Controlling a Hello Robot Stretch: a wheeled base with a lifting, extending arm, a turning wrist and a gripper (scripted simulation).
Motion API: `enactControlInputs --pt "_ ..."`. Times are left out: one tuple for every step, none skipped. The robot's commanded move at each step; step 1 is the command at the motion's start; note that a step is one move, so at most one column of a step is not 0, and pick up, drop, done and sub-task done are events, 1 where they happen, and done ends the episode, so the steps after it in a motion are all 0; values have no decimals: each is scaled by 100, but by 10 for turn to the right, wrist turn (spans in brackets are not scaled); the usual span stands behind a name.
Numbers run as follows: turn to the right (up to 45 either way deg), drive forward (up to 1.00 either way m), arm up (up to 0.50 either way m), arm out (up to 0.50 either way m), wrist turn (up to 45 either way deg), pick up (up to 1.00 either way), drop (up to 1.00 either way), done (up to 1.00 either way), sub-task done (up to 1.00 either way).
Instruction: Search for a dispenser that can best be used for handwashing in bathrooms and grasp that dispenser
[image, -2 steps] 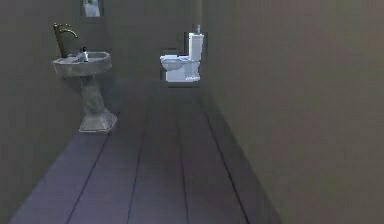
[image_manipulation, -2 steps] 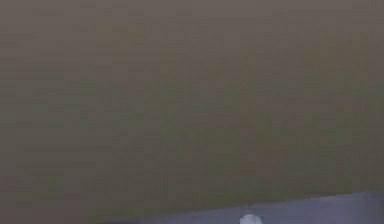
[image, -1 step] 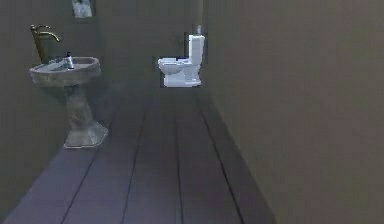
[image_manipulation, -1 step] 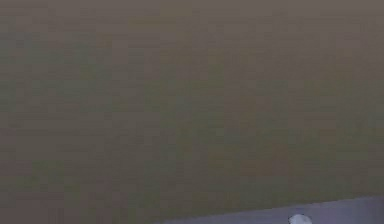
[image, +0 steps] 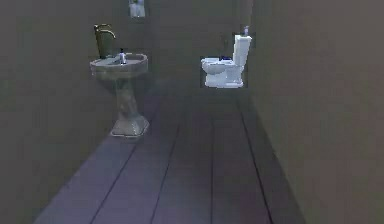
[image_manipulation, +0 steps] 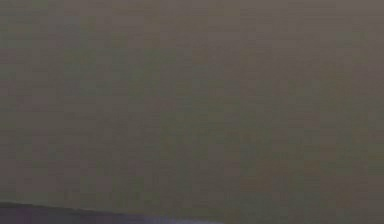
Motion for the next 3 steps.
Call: enactControlInputs --pt "0 100 0 0 0 0 0 0 0" --pt "-30 0 0 0 0 0 0 0 0" --pt "0 100 0 0 0 0 0 0 0"
